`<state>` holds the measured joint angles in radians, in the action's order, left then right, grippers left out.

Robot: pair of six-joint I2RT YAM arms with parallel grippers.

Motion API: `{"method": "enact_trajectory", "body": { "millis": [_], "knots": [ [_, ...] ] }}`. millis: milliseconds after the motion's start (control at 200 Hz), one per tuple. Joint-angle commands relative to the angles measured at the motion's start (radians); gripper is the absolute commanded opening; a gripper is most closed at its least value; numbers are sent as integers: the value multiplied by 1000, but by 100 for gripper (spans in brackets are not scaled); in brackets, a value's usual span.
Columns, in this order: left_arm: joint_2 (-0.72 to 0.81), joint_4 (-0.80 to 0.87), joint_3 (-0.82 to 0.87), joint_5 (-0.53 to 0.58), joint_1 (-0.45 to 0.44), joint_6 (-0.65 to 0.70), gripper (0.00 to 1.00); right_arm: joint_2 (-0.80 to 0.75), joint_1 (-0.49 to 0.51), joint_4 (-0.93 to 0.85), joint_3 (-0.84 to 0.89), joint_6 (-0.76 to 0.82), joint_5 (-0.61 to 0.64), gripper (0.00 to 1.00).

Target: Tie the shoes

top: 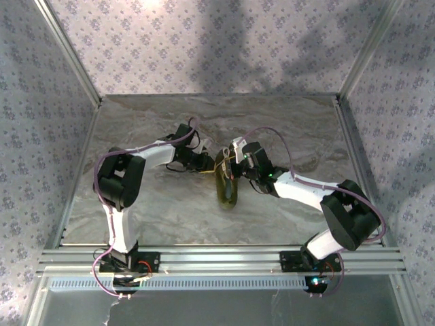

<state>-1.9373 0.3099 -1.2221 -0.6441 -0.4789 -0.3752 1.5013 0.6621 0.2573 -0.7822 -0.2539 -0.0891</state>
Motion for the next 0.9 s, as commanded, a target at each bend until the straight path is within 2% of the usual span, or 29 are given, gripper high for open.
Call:
{"method": "enact_trajectory", "body": {
  "millis": [0,245,410,505,680,894],
  "knots": [
    [-13,-2,-14,-32,-4,6,19,-10,4,-13,-7,8,17,0],
    [-11,0,-14,-29,-5,7,10,-9,2,-10,-3,7,18,0],
    [9,6,-11,-8,-4,10,0,-12,2,-7,0,5,23,0],
    [43,9,4,30,-1,10,0,-16,2,-19,-4,2,44,0],
    [146,-4,66,86,5,-9,0,-11,-2,-93,-36,-20,170,0],
    [299,-11,173,173,-10,-79,0,10,-44,-111,-83,-41,107,0]
  ]
}}
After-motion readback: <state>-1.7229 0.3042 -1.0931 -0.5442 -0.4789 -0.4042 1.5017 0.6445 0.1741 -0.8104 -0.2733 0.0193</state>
